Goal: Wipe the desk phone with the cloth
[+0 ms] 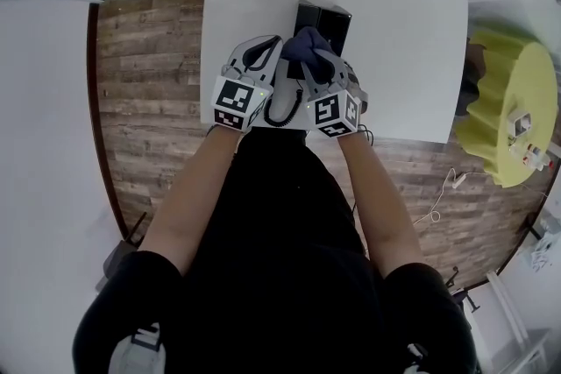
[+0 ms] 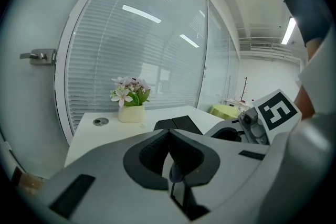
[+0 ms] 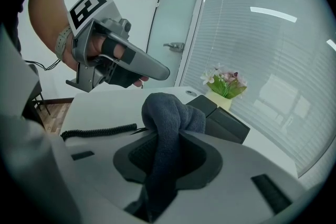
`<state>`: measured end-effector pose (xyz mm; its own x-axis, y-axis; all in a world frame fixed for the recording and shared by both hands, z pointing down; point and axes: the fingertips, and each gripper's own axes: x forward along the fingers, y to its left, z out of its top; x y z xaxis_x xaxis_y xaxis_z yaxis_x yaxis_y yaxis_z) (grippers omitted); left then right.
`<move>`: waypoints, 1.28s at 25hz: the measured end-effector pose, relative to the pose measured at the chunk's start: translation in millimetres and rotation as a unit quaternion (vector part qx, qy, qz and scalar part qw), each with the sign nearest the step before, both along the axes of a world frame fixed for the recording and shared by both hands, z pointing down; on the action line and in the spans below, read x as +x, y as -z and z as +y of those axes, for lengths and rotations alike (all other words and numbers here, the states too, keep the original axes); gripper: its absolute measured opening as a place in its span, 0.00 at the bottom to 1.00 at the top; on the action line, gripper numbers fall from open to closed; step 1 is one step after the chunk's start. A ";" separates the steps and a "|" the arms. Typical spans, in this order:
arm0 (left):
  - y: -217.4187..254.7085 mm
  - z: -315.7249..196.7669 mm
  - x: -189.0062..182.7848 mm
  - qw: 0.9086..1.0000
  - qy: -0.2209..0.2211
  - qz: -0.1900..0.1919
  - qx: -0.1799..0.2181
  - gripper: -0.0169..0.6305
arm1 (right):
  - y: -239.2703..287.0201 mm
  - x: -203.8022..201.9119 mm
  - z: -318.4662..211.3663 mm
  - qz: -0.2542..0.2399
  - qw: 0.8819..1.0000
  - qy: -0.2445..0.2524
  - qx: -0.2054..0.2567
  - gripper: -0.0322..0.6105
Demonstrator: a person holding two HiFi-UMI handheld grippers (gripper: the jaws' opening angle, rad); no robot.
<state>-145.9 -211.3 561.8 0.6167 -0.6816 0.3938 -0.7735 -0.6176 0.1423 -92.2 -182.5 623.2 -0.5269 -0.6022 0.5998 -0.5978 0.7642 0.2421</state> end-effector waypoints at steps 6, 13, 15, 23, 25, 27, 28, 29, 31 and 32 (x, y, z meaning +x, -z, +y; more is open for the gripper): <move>-9.0 16.6 3.6 1.000 -0.001 -0.003 -0.008 0.04 | -7.8 -1.1 17.4 0.001 1.000 0.008 -0.006 0.20; -19.1 34.7 5.7 1.000 0.000 -0.008 -0.017 0.04 | -17.7 -3.1 38.2 0.004 1.000 0.022 -0.016 0.20; -21.1 40.6 6.8 1.000 0.000 -0.009 -0.019 0.04 | -20.4 -3.3 44.7 0.005 0.999 0.027 -0.019 0.20; -24.9 59.7 9.4 1.000 -0.002 -0.014 -0.022 0.04 | -33.0 -4.9 71.1 0.018 0.997 0.052 -0.048 0.20; -22.9 64.1 9.7 1.000 -0.003 -0.015 -0.022 0.04 | -37.4 -4.7 79.8 0.022 0.995 0.062 -0.070 0.20; -19.7 66.4 9.0 1.000 -0.002 -0.015 -0.020 0.04 | -41.5 -3.6 85.2 0.020 0.993 0.066 -0.094 0.20; -17.4 66.9 8.5 1.000 -0.001 -0.016 -0.018 0.04 | -41.9 -2.5 86.2 0.020 0.993 0.065 -0.101 0.20; -14.8 67.1 8.2 1.000 -0.001 -0.017 -0.016 0.04 | -41.5 -1.4 86.8 0.022 0.992 0.066 -0.105 0.20; -8.3 66.9 8.0 1.000 -0.001 -0.018 -0.011 0.04 | -38.3 0.5 88.4 0.030 0.991 0.071 -0.106 0.20; -4.6 66.7 8.0 1.000 -0.001 -0.018 -0.008 0.04 | -35.3 1.3 89.8 0.033 0.991 0.075 -0.104 0.20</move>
<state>-137.9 -144.6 566.4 0.6025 -0.6744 0.4269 -0.7776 -0.6165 0.1236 -90.9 -92.7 658.5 -0.5564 -0.3803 0.7388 -0.4619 0.8806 0.1055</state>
